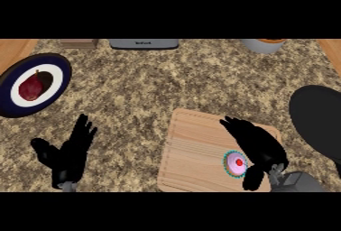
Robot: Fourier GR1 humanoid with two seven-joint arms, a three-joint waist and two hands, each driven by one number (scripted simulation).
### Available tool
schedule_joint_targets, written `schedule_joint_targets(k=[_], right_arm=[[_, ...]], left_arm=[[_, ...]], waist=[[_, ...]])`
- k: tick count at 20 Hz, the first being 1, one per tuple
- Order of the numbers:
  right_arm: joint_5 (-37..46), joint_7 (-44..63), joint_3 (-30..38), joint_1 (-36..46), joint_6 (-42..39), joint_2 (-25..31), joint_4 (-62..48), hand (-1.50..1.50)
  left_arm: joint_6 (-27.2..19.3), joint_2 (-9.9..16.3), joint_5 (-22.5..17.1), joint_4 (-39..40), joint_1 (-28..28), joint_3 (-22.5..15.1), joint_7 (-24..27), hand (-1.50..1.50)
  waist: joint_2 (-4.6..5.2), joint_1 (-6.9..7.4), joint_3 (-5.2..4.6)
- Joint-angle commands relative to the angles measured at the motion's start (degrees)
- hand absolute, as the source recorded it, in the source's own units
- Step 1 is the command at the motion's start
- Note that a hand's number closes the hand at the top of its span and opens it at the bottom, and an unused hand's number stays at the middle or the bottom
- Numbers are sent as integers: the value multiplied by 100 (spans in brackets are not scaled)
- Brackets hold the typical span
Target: Pick the cupcake from the cutting board and place it in the pan
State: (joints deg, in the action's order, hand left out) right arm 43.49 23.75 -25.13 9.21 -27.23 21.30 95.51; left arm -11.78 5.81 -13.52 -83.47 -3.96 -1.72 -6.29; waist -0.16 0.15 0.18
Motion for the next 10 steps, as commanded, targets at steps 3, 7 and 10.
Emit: schedule_joint_targets(k=[3,7,10], right_arm=[[265,-1116,-126,-29,360,42,-371,150],[713,-1366,-287,-293,825,-105,-351,150],[911,-1591,-24,-88,847,-260,-745,150]], left_arm=[[-101,-174,138,-3,-254,-93,59,0],[54,-18,33,-293,-387,35,-92,0],[-11,-216,165,24,-12,-38,-105,0]], waist=[[19,15,-15],[12,5,-16],[16,-4,-17]])
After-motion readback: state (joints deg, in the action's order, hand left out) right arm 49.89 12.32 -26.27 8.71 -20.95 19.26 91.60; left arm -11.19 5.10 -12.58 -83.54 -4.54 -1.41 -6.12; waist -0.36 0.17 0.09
